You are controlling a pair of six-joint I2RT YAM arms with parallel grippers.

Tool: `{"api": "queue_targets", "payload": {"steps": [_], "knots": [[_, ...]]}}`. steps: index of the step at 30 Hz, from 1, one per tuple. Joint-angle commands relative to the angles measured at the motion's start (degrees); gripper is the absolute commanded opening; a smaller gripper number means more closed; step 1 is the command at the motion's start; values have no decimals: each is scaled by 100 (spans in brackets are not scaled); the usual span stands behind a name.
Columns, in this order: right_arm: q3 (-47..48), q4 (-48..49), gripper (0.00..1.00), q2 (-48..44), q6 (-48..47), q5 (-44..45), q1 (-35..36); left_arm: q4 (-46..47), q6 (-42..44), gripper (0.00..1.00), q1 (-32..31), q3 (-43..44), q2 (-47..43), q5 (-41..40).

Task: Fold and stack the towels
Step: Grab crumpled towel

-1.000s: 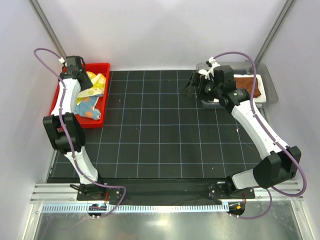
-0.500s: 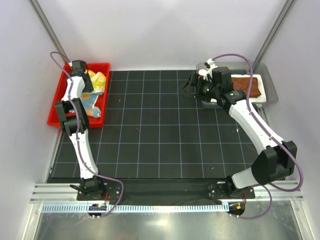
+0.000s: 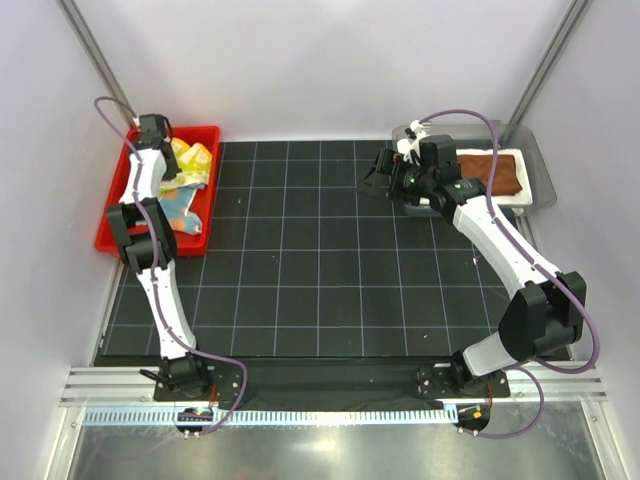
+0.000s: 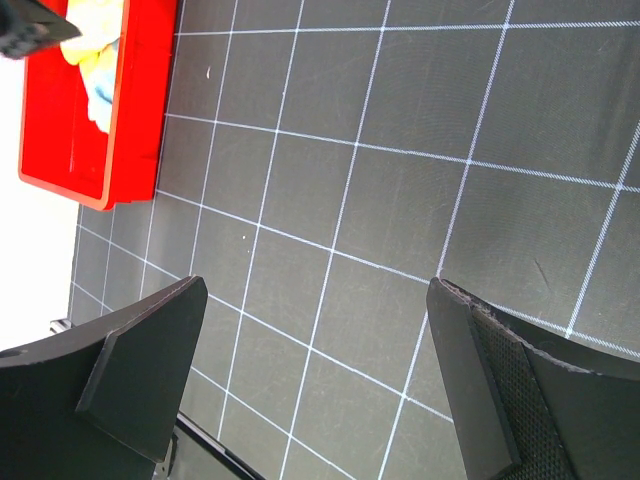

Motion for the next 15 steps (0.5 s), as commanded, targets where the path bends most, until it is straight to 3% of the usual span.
{"api": "queue_targets", "payload": {"steps": [1, 8, 10, 11, 12, 15], "knots": [[22, 226, 100, -206, 50, 11, 21, 106, 8, 0, -85, 15, -1200, 168], [-198, 270, 100, -365, 77, 38, 21, 167, -123, 0, -410, -581, -2413, 55], [-190, 156, 100, -338, 59, 11, 13, 360, -465, 23, -314, -1036, -2616, -525], [-207, 121, 100, -364, 42, 3, 30, 361, -719, 37, -226, -1135, -2599, -509], [-225, 120, 100, -399, 42, 3, 30, 291, -1235, 45, -104, -1180, -2564, -109], [-339, 173, 100, -540, 15, 3, 30, 255, -2587, 45, 459, -1312, -2205, 902]]}}
